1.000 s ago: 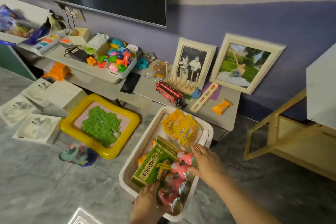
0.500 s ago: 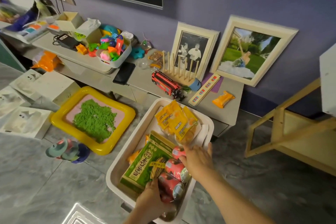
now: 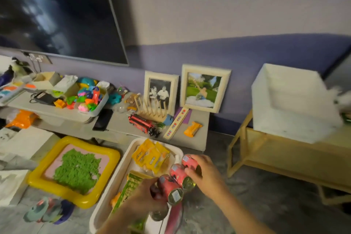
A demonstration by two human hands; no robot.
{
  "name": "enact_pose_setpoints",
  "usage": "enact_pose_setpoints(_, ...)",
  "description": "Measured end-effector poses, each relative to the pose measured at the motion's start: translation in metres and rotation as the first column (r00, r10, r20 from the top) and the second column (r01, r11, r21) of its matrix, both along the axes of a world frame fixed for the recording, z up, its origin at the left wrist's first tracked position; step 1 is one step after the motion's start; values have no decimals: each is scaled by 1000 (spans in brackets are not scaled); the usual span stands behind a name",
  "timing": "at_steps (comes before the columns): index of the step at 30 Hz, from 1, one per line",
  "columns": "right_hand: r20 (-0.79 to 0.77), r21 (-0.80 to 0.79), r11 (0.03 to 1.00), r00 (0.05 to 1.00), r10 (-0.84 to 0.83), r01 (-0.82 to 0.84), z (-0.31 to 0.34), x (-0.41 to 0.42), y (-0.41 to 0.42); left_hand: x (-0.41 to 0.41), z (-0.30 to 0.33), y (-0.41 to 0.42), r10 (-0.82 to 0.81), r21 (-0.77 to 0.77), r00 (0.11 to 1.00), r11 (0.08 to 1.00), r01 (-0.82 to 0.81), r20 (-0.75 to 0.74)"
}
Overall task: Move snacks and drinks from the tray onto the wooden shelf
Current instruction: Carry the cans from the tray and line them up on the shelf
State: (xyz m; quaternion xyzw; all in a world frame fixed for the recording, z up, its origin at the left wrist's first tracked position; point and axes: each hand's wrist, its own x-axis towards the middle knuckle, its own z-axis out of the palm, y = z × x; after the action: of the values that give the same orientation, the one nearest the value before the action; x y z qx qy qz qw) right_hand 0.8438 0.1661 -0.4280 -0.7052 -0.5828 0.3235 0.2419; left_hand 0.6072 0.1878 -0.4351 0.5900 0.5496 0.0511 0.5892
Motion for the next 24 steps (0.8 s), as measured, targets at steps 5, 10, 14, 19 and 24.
enact_pose_setpoints(5,44,-51,998,998,39,-37,79,102,-53,83,95,22,-184,-66,982,980,187,51)
enact_pose_setpoints(10,212,3,990,968,-137,140,142,197,-123,192,168,15,-380,-78,922,920,385,65)
enact_pose_setpoints(14,245,-8,959,931,-272,282,188,263,-175,278,203,-9,-488,-8,867,871,491,100)
enact_pose_setpoints(19,291,-18,895,859,-421,445,225,340,-222,379,222,-36,-691,100,715,722,684,102)
enact_pose_setpoints(24,299,-36,847,814,-497,530,244,408,-243,466,231,-47,-760,241,649,638,732,40)
